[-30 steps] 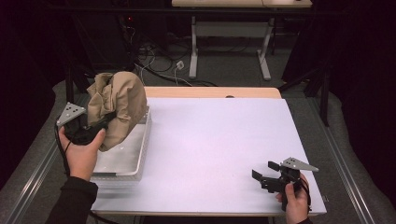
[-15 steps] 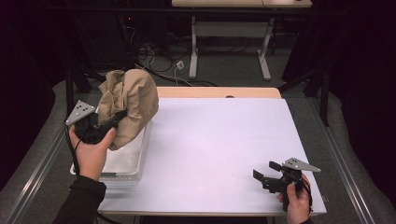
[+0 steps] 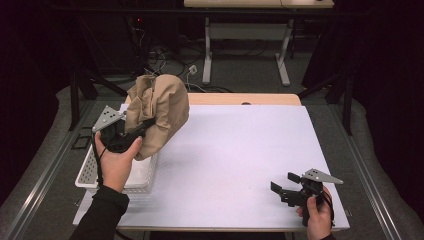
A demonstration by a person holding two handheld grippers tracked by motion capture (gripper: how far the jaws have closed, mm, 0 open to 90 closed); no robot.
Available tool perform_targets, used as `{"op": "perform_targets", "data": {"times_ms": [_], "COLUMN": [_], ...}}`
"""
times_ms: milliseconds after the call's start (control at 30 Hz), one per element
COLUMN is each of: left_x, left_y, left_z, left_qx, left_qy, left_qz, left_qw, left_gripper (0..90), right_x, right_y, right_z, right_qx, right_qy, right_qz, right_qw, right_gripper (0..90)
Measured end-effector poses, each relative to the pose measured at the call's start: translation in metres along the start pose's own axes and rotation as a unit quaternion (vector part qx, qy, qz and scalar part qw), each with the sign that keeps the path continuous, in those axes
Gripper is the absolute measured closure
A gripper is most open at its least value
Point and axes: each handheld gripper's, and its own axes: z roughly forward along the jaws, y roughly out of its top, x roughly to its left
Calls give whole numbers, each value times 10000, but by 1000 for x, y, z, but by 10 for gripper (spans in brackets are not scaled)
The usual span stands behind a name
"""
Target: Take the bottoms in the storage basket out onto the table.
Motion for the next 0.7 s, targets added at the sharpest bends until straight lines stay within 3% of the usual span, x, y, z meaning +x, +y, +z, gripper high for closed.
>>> {"op": "perform_targets", "data": {"times_ms": [333, 700], "left_x": [-17, -27], "left_y": [-4, -12], "left_z": [16, 28], "left_qx": [-2, 108], "left_qy": [-222, -352], "left_qz": [29, 35], "left_qw": [9997, 9993], "left_gripper": [709, 708], "right_x": [1, 0], "right_y": [1, 0], "right_z": [0, -2], "right_qx": [-2, -8], "right_qy": [25, -4], "right_qz": [-8, -34], "right_qw": [10000, 10000], "right_gripper": [138, 138]}}
